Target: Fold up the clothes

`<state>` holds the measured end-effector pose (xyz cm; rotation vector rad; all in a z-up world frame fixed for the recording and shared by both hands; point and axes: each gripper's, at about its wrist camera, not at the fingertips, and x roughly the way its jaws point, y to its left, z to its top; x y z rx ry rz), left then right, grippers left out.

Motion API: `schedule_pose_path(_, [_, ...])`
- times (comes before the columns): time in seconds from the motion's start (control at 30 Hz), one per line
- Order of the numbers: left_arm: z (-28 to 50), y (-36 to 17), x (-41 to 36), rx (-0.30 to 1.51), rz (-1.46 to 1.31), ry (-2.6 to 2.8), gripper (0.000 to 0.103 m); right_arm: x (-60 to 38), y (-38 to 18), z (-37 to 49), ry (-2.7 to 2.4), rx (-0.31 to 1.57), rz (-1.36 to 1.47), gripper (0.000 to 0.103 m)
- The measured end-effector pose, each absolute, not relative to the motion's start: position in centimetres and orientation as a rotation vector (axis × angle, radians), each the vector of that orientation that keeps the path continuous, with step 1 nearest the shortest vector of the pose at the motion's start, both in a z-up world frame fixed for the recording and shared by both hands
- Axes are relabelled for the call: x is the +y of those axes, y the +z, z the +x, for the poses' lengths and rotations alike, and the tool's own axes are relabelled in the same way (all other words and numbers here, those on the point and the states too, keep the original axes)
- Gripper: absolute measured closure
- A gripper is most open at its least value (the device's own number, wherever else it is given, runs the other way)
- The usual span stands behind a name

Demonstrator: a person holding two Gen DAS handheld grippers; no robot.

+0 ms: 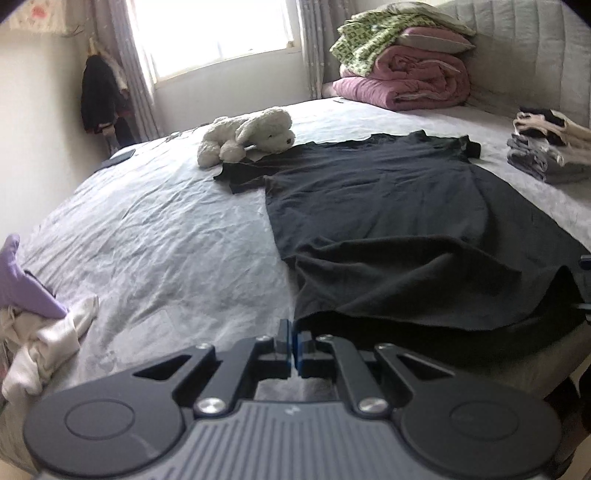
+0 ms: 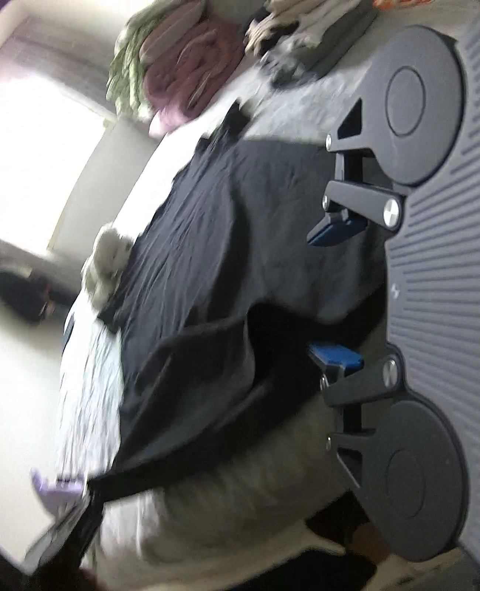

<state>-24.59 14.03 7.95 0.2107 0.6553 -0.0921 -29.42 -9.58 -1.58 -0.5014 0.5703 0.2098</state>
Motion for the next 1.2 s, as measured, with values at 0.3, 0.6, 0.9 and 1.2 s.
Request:
schedule_pose_path(0.3, [-24.6,8.5,14.6,0.637,0.145,-0.073,0.101,-10.9,-4.1,-29.0,-0.028,0.573,-0.665,0.048])
schedule_pose_path(0.6, [-24.9,8.4,14.7,0.634,0.171,-0.057,0.101,-14.8,-3.4,-28.7,-0.124,0.637,-0.601,0.085])
schedule_pose_path(0.9, [-25.2,8.1,14.9,0.641,0.196,-0.048,0.101,-14.6,-3.8,-30.0,-0.047,0.636,-0.641,0.091])
schedule_pose_path(1.2, [-25.4,8.2,15.1,0.641,0.194,-0.039,0.101,-14.1,-3.7,-30.8,-0.018,0.646,-0.675,0.091])
